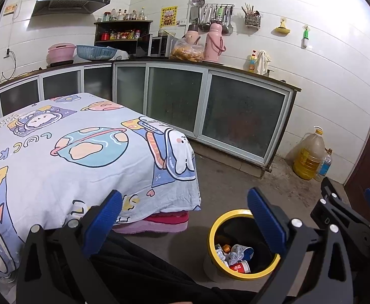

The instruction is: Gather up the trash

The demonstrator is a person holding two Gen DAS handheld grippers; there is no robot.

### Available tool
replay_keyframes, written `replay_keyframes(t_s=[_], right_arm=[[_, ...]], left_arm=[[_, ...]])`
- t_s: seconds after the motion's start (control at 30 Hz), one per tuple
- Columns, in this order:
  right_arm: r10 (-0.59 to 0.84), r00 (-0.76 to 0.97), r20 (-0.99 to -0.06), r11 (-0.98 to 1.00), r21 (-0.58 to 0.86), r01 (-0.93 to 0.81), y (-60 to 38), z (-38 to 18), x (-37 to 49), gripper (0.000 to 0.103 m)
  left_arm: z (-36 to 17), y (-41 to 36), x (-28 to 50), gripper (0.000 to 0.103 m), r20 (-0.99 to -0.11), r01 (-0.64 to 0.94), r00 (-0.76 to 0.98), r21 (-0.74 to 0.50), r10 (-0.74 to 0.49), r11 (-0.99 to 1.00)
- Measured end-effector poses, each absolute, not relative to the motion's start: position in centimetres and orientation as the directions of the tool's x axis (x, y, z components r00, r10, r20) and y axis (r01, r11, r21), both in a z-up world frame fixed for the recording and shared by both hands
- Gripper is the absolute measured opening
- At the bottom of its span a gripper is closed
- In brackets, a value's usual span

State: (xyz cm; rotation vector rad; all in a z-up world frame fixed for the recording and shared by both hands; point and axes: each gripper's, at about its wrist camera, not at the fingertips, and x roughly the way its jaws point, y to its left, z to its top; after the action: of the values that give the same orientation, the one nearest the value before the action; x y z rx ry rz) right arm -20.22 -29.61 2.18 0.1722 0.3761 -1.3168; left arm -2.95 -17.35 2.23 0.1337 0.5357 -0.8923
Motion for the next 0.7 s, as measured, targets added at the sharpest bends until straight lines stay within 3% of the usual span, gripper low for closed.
replay_keyframes(t_s=[0.7], right_arm=[[-0.905,0.197,-0.378,0.248,-0.089,0.965,-29.81,1.85,-20.04,0.095]], left_arm=[[2.50,-17.26,-2.86,0.095,-0.489,0.780,0.503,-0.098,-0.712,0.619]])
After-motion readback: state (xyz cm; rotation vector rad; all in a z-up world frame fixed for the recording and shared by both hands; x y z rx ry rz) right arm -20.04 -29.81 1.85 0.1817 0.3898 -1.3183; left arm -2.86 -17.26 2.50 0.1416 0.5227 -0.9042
